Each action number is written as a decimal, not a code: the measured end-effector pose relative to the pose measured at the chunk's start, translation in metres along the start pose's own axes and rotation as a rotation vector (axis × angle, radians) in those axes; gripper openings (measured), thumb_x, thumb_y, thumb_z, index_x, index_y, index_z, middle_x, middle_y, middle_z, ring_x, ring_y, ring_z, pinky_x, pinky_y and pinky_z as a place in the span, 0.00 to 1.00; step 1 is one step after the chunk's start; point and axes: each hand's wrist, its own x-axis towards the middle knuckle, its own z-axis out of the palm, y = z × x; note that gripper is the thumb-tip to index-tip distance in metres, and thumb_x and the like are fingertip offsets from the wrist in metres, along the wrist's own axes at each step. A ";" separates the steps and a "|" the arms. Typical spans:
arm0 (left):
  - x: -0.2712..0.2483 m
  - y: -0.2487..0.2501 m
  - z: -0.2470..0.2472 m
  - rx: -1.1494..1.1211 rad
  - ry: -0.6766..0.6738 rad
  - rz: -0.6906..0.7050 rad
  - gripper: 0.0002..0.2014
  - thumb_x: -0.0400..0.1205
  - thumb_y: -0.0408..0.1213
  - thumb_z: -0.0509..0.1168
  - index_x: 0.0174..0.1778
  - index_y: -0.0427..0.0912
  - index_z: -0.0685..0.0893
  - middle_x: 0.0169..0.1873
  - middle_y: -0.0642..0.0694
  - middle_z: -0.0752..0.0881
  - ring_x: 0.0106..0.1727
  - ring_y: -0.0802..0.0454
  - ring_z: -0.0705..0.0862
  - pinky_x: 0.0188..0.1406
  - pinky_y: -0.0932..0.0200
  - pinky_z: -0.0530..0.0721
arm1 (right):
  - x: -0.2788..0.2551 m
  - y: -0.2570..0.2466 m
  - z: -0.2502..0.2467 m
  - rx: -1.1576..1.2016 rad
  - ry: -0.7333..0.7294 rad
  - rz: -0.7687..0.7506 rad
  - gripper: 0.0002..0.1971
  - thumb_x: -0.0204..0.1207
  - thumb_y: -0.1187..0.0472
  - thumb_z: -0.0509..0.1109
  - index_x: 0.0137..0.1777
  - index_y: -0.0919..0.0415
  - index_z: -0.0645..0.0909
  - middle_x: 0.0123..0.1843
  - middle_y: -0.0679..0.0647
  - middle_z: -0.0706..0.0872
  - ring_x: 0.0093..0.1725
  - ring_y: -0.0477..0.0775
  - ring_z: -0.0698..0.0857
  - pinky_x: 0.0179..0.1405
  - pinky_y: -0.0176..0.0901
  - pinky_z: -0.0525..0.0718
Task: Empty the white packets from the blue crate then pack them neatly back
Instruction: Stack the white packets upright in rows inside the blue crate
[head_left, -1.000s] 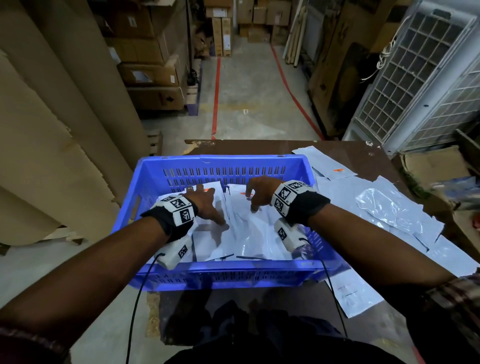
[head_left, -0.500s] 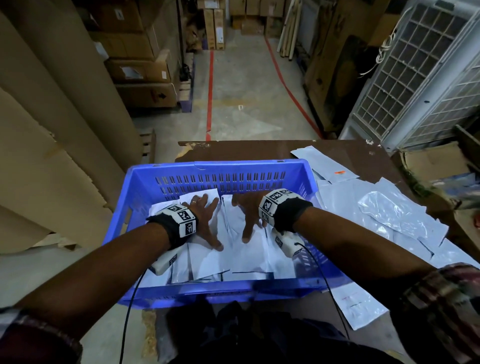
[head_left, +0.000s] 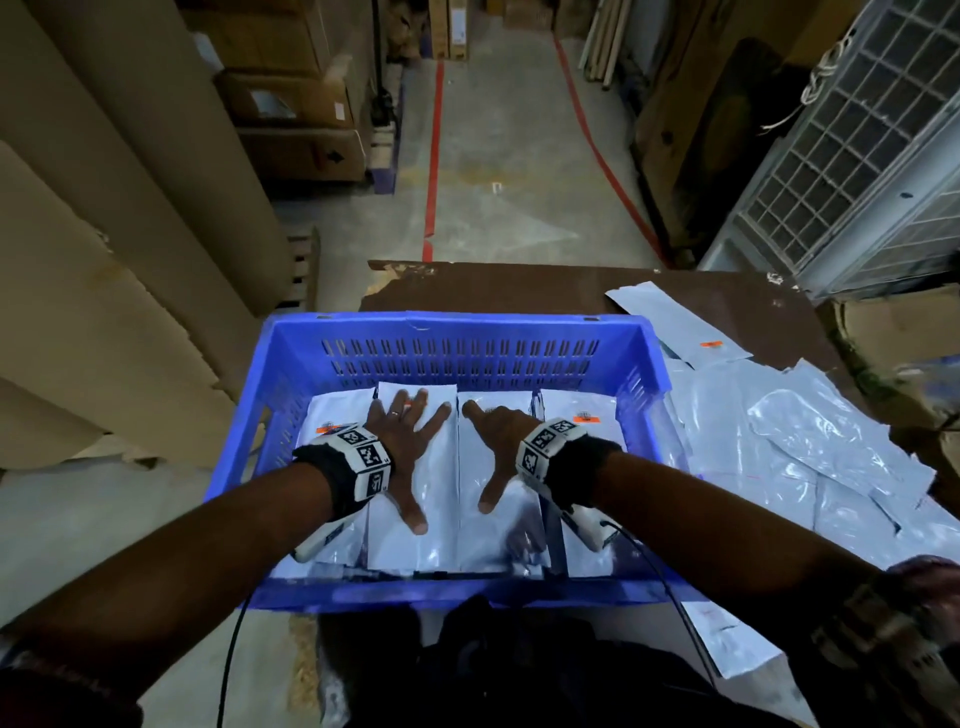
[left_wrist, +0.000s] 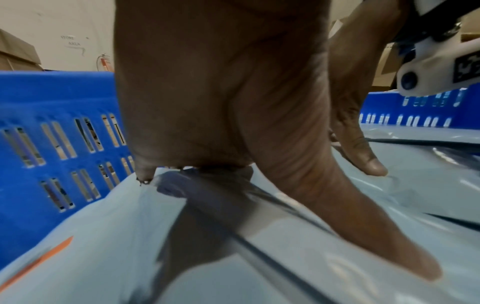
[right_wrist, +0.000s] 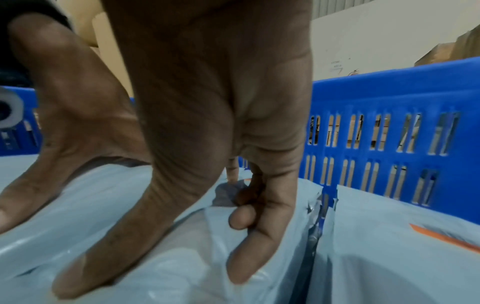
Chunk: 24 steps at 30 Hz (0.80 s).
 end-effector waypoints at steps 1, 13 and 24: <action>-0.001 0.001 0.000 -0.004 0.014 0.006 0.82 0.48 0.78 0.75 0.80 0.54 0.21 0.82 0.38 0.26 0.83 0.33 0.29 0.79 0.26 0.36 | -0.001 0.003 -0.001 -0.002 -0.004 -0.004 0.78 0.50 0.39 0.89 0.87 0.54 0.33 0.88 0.60 0.54 0.86 0.59 0.58 0.82 0.56 0.64; -0.004 0.004 0.014 -0.042 0.017 0.050 0.73 0.60 0.82 0.65 0.82 0.46 0.24 0.81 0.39 0.24 0.82 0.39 0.24 0.81 0.40 0.32 | -0.035 0.004 -0.018 -0.196 -0.016 0.005 0.56 0.59 0.47 0.88 0.81 0.61 0.59 0.82 0.64 0.60 0.77 0.66 0.72 0.68 0.54 0.77; -0.005 0.014 0.021 -0.040 0.073 0.043 0.74 0.58 0.83 0.64 0.82 0.46 0.24 0.81 0.39 0.24 0.82 0.39 0.24 0.81 0.39 0.31 | -0.034 -0.001 0.004 -0.251 0.094 -0.003 0.63 0.55 0.43 0.89 0.83 0.62 0.54 0.74 0.65 0.64 0.69 0.67 0.75 0.64 0.60 0.82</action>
